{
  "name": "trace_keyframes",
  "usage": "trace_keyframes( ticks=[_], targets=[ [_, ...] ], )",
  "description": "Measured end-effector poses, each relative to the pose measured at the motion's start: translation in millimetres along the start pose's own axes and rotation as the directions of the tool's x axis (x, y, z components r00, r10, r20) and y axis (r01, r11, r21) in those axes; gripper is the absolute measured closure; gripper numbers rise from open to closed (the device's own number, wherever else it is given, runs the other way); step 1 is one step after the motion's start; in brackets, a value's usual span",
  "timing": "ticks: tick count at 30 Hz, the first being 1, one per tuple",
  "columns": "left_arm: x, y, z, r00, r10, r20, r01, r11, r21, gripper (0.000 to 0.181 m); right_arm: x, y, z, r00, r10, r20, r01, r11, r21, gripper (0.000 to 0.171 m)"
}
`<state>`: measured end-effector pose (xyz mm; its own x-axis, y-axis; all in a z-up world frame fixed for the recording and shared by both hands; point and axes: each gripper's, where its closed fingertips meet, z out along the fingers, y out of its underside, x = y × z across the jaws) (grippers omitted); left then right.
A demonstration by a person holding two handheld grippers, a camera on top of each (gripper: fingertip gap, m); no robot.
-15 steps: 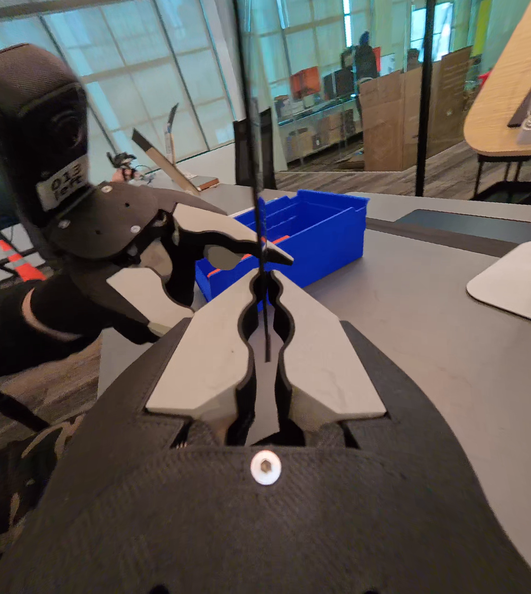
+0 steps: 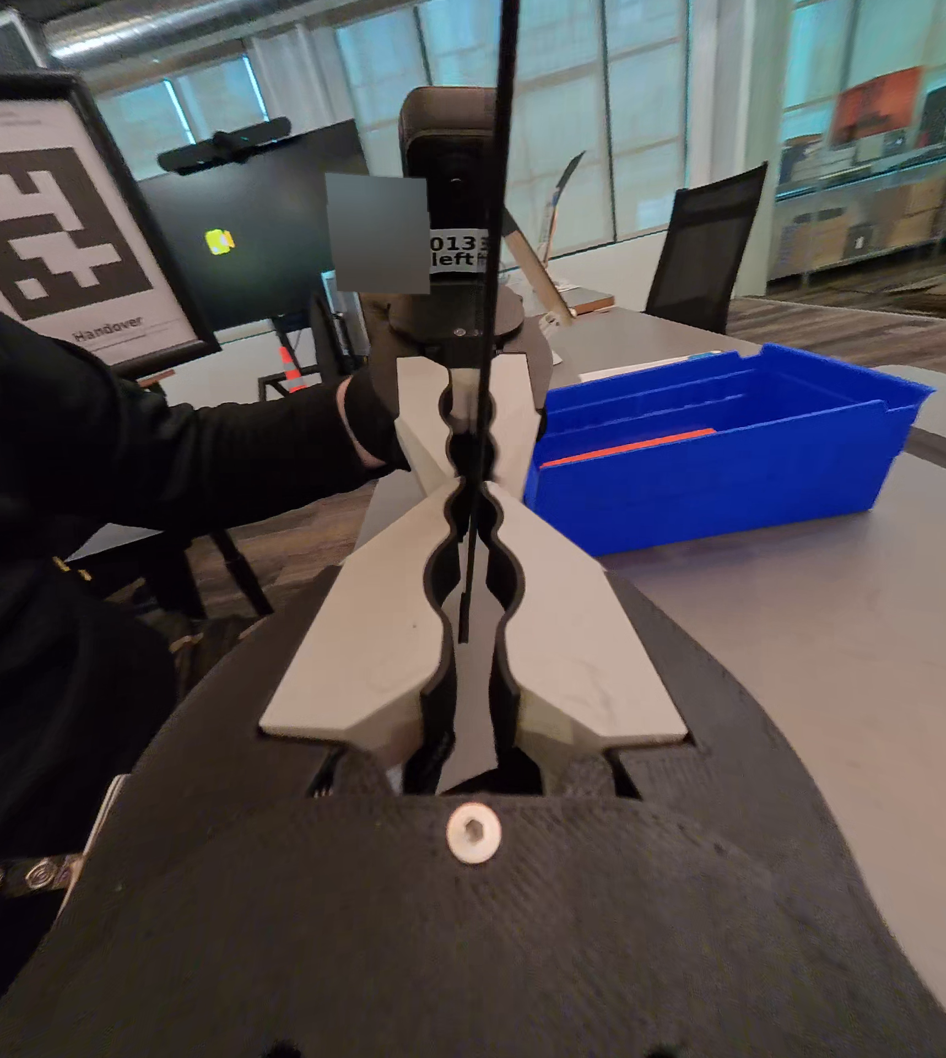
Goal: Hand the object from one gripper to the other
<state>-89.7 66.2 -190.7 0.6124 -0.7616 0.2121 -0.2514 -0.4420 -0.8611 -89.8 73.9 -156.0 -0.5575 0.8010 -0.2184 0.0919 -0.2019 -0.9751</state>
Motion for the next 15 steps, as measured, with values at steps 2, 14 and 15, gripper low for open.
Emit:
trace_keyframes(
  ticks=[2, 14, 15],
  targets=[
    [4.2, -0.5, 0.5, 1.0, -0.003, -0.028, 0.003, 1.0, 0.013, 0.181, -1.4, 1.3, -0.2, 1.0, 0.011, 0.021, -0.011, 1.0, 0.006, 0.171],
    [-53.6, 2.7, -4.8, 0.926, 0.002, 0.378, 0.001, 1.0, -0.006, 0.181, 51.8, -2.4, -8.4, 0.949, 0.075, -0.305, -0.057, 0.996, 0.069, 0.086],
    [-59.2, 2.0, -6.4, 0.903, 0.01, 0.429, -0.007, 1.0, -0.007, 0.181, 57.3, -4.2, -9.5, 0.936, 0.114, -0.333, -0.086, 0.991, 0.1, 0.078]
  ],
)
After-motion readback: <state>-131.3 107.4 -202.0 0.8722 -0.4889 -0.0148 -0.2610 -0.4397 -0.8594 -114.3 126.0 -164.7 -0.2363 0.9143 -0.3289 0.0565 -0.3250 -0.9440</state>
